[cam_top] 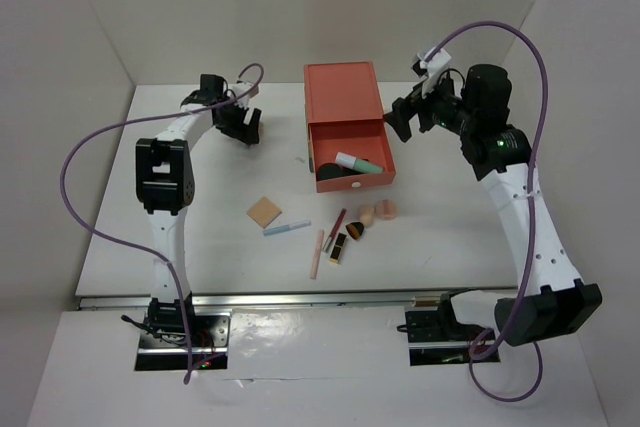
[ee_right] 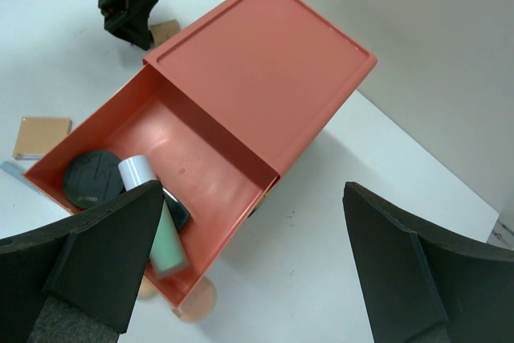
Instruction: Organize the makeup
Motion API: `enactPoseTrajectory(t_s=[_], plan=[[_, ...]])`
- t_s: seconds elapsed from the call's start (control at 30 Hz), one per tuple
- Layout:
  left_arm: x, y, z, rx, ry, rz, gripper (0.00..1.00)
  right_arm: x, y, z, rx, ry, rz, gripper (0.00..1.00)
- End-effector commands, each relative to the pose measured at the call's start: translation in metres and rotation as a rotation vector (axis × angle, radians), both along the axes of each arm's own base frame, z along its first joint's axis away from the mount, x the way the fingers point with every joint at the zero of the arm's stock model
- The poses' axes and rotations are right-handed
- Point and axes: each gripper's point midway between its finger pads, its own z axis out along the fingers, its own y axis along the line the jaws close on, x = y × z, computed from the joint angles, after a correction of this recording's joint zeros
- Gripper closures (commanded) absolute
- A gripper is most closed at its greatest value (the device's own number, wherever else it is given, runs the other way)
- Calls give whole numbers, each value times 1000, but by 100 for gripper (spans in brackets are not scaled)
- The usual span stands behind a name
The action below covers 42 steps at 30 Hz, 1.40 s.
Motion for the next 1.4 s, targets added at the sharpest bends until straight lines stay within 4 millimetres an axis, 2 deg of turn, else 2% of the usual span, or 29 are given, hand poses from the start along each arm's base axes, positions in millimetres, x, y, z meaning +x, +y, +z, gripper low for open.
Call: enactPoseTrajectory(t_s=[0.0,0.03,0.1,0.13,0.2,0.23,0.3,0.37,0.4,0.43,0.5,0.53,0.57,0.6,0.73,0.83,0.87,0.9,0.93,0.97,1.0,1.03,1.1,1.13,1.17,1.23,1.27,1.33,1.37], plan=[[18,5,7,24,-45,97,9,-7,0,24,52,-86,-5,0],[21,10,5,41,-40,131,10,-6,1,20,62,-79,-7,0],[27,-2,1,34,-39,158,10,-5,-2,19,68,-79,-31,0],[27,0,1,37,-36,173,10,-8,-2,18,75,-74,-32,0],[27,-18,-4,47,-33,148,10,-6,-5,18,72,-75,-52,0],[29,-17,-8,47,-33,161,10,-8,-6,16,71,-73,-52,0],[28,-32,-14,54,-35,140,10,-8,-10,14,78,-67,-72,0],[30,-35,-15,69,-40,153,12,-8,-10,12,86,-62,-74,0],[29,-35,-22,67,-25,159,12,-10,-10,10,93,-54,-76,0],[34,-41,-14,66,-44,164,13,-9,-11,12,103,-56,-87,0],[34,-42,-23,58,-26,177,18,-11,-11,11,114,-49,-90,0],[42,-41,-14,55,-55,195,18,-11,-11,11,114,-48,-90,0],[43,-41,-17,49,-50,203,24,-11,-12,10,120,-44,-101,0],[46,-40,-13,41,-52,237,24,-11,-11,6,127,-29,-103,0],[51,-41,-15,22,-34,278,25,-12,-12,11,139,-41,-114,0],[48,-41,-19,19,-20,285,34,-13,-16,15,145,-48,-134,0],[48,-41,-19,19,-20,285,43,-13,-15,10,151,-34,-137,0],[42,-46,-20,22,-11,276,48,-15,-17,14,151,-45,-145,0],[40,-45,-17,22,-11,276,55,-15,-17,8,149,-32,-146,0],[37,-45,-16,22,-8,276,68,-18,-17,11,158,-37,-147,0],[33,-44,-15,24,-2,276,75,-19,-17,14,163,-57,-145,0],[33,-44,2,19,-21,276,83,-19,-17,12,174,-51,-148,0],[33,-45,22,-3,-38,293,99,-24,-16,13,203,-53,-151,0],[29,-51,33,-34,-31,276,100,-21,-15,9,223,-52,-153,0],[29,-54,65,-70,-74,278,100,-23,-16,13,276,-43,-176,0],[19,-61,94,-122,-92,255,100,-18,-26,15,367,-22,-280,0],[14,-65,141,-165,-162,242,100,-9,-46,17,403,-37,-411,0],[-5,-74,176,-209,-193,209,100,-4,-71,12,459,-20,-590,0],[-22,-84,223,-224,-279,168,100,0,-98,8,502,-14,-755,0]])
